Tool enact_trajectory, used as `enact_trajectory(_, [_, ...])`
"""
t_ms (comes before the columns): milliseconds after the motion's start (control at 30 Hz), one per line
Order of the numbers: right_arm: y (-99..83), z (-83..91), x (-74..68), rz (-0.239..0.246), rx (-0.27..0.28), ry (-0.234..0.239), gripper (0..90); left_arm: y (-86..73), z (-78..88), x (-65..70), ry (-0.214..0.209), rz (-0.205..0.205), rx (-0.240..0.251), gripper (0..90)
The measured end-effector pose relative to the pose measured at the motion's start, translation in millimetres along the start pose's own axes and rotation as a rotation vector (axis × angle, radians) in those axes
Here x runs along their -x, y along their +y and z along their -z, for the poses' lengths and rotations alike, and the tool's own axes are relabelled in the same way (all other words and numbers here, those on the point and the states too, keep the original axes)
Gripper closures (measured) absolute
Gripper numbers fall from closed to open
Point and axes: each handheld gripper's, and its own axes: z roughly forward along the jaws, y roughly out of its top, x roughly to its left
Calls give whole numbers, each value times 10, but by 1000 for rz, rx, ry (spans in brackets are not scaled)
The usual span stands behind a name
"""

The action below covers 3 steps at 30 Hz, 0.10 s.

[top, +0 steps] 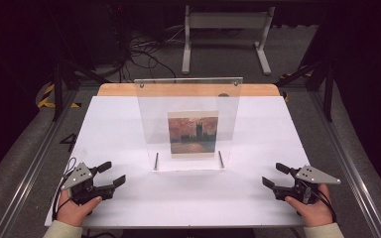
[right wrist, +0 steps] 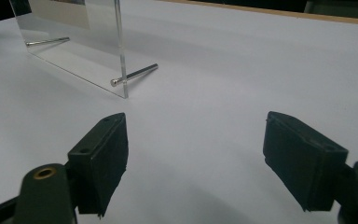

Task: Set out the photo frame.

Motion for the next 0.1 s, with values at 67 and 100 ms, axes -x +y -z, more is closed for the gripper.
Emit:
enact_trajectory(67, [-4,13,0,-6,10,-8,222,4,1,0,-2,0,4,231])
enact_trajectory(100, [-5,17,3,-7,15,-12,222,6,1,-2,0,-2,5,231])
